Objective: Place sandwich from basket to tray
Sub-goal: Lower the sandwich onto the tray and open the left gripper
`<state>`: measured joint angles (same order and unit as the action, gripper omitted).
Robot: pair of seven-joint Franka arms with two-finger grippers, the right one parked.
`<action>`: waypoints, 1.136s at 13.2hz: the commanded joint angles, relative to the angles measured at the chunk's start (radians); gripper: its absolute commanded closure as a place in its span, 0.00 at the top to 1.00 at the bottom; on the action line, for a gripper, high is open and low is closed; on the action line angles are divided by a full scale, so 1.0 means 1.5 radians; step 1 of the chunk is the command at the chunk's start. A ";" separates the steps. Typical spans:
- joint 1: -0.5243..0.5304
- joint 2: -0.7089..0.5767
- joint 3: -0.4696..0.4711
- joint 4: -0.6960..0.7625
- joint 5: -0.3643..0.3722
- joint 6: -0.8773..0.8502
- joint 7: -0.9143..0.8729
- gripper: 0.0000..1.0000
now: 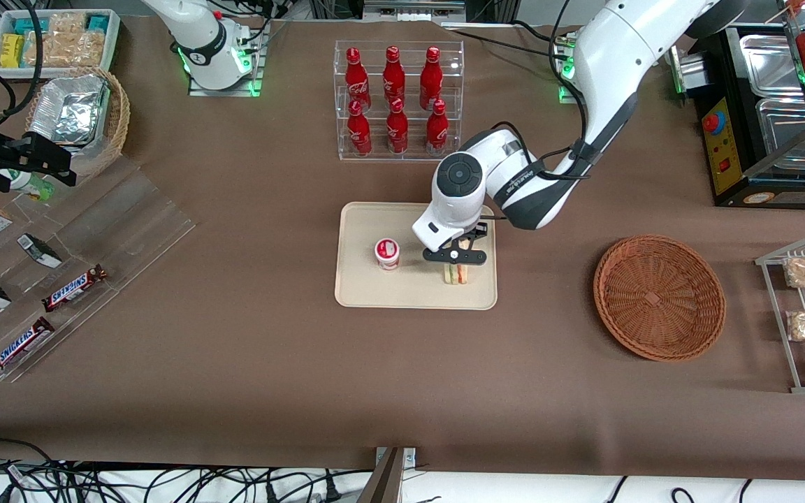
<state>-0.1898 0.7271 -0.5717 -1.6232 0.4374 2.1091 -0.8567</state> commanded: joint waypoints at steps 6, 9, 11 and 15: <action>-0.010 0.014 0.004 0.010 0.027 -0.005 -0.004 1.00; 0.001 0.001 0.003 0.021 0.022 -0.008 -0.006 1.00; 0.024 -0.033 0.003 0.024 0.018 -0.008 -0.052 1.00; 0.069 -0.095 0.007 0.056 0.017 -0.072 -0.085 1.00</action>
<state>-0.1256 0.6423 -0.5624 -1.5595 0.4514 2.0685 -0.9601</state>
